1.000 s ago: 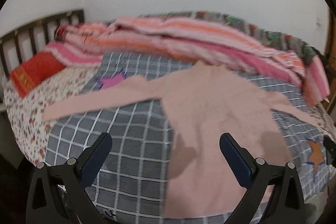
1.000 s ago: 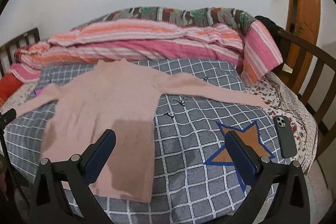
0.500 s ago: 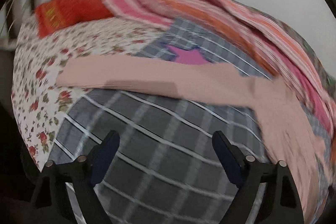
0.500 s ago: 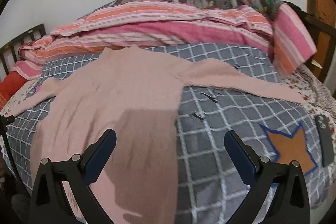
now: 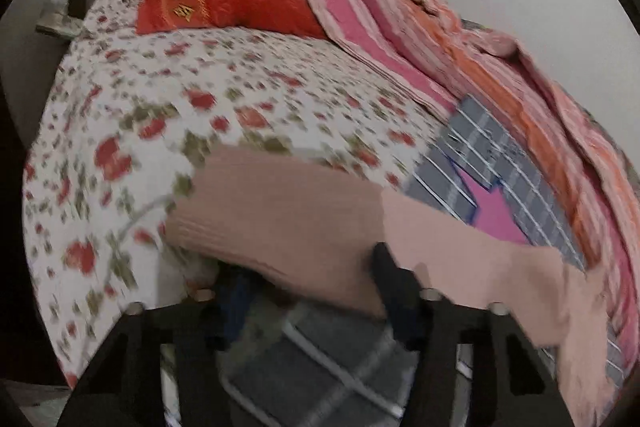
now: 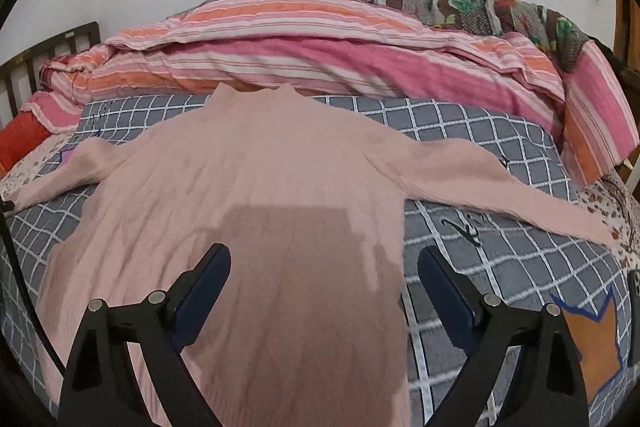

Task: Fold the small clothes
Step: 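Grasp the pink sweater sleeve cuff with the left gripper and lift it, then lay the held sleeve across the sweater body and open the left gripper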

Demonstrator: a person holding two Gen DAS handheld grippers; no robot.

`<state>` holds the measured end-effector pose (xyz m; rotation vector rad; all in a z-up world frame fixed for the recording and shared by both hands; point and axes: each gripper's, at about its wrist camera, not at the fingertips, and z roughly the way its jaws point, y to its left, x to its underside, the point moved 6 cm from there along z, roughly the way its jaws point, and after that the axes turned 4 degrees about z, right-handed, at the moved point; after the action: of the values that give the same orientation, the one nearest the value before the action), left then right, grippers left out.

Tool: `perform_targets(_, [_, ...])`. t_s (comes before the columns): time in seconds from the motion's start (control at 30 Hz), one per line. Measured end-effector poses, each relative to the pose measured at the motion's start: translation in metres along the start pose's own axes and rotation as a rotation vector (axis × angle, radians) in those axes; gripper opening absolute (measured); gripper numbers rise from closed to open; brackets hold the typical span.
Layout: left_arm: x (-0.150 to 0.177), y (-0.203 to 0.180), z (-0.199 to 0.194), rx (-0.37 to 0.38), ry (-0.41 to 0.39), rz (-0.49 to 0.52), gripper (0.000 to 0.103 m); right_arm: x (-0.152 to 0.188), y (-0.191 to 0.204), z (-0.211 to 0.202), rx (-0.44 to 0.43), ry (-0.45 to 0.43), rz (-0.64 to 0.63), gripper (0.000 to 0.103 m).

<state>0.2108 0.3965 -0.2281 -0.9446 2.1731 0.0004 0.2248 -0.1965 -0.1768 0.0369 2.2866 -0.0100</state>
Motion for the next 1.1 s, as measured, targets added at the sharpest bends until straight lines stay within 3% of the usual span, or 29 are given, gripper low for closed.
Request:
perform_targets(0.07, [-0.007,0.002,0.002,-0.021,-0.012,0.007,0.018,-0.005,0.001,0.005,-0.019,-0.001,0.003,0.091])
perform_targets(0.13, [-0.015,-0.003,0.001,-0.036,-0.023,0.042,0.008,-0.010,0.001,0.010,-0.023,0.001,0.001,0.087])
perform_targets(0.23, [-0.028,-0.023,-0.011,-0.054,-0.073,0.111,0.007,-0.019,-0.002,0.018,-0.015,-0.001,-0.011,0.079])
perform_targets(0.33, [-0.038,-0.055,-0.030,-0.029,-0.119,0.179,0.007,-0.031,-0.010,0.022,-0.020,-0.021,0.002,0.079])
perform_targets(0.6, [-0.038,-0.201,-0.083,0.117,-0.222,0.389,0.007,-0.030,-0.057,0.026,-0.051,-0.036,0.103,0.079])
perform_targets(0.77, [-0.005,-0.303,-0.097,0.225,-0.226,0.502,0.007,-0.025,-0.095,0.026,-0.078,-0.011,0.185,0.079])
perform_targets(0.87, [0.025,-0.363,-0.103,0.284,-0.221,0.573,0.007,-0.021,-0.117,0.020,-0.023,-0.037,0.167,0.079])
perform_targets(1.1, [0.126,-0.485,-0.110,0.433,-0.151,0.727,0.007,-0.016,-0.155,0.013,-0.005,-0.049,0.224,0.079])
